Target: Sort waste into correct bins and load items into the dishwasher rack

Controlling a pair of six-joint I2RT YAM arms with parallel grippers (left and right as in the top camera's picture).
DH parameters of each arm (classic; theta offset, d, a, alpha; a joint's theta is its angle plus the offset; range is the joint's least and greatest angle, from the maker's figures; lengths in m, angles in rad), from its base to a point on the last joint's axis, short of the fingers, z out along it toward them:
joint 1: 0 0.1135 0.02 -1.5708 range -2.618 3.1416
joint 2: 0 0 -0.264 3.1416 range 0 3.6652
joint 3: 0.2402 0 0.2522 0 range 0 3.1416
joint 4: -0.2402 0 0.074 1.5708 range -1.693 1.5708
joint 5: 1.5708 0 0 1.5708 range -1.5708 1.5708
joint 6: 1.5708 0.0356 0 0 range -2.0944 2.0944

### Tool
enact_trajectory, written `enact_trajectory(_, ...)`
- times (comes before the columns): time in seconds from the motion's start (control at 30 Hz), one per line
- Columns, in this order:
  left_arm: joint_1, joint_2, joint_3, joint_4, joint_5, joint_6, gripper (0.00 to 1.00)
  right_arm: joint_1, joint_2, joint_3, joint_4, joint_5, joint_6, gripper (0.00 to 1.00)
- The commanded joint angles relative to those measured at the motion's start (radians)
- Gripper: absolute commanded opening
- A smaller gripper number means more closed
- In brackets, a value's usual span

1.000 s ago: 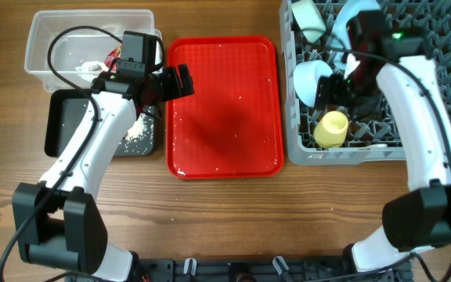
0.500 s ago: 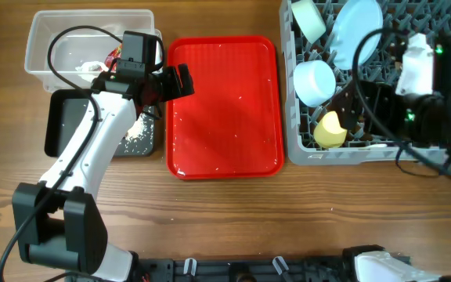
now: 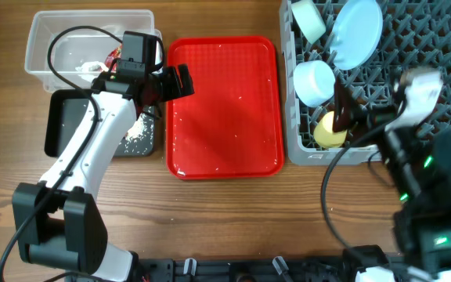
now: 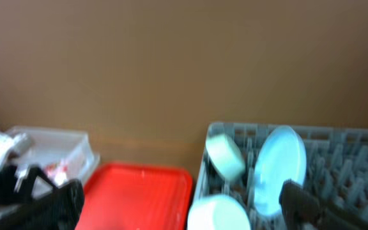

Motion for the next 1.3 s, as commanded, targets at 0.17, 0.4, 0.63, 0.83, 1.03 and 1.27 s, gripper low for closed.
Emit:
enact_trajectory(0.17, -0.003, -0.014, 0.006, 0.004, -0.009, 0.008, 1.00, -0.035, -0.453, -0.746, 0.452, 0.076, 0.095, 1.00)
enact_trajectory(0.4, -0.003, -0.014, 0.006, 0.004, -0.009, 0.008, 1.00, -0.035, -0.656, -0.881, 0.335, 0.075, 0.120, 1.00)
enact_trajectory(0.63, -0.003, -0.014, 0.006, 0.004, -0.009, 0.008, 1.00, -0.035, -0.706, -0.881, 0.275, 0.072, 0.119, 1.00)
enact_trajectory(0.83, -0.003, -0.014, 0.006, 0.004, -0.009, 0.008, 1.00, -0.035, -0.696, -0.881, 0.275, 0.072, 0.120, 1.00)
enact_trajectory(1.03, -0.003, -0.014, 0.006, 0.004, -0.009, 0.008, 1.00, -0.035, -0.696, -0.881, 0.275, 0.072, 0.119, 1.00)
enact_trajectory(1.27, -0.003, -0.014, 0.006, 0.004, -0.009, 0.008, 1.00, -0.035, -0.696, -0.881, 0.275, 0.072, 0.120, 1.00)
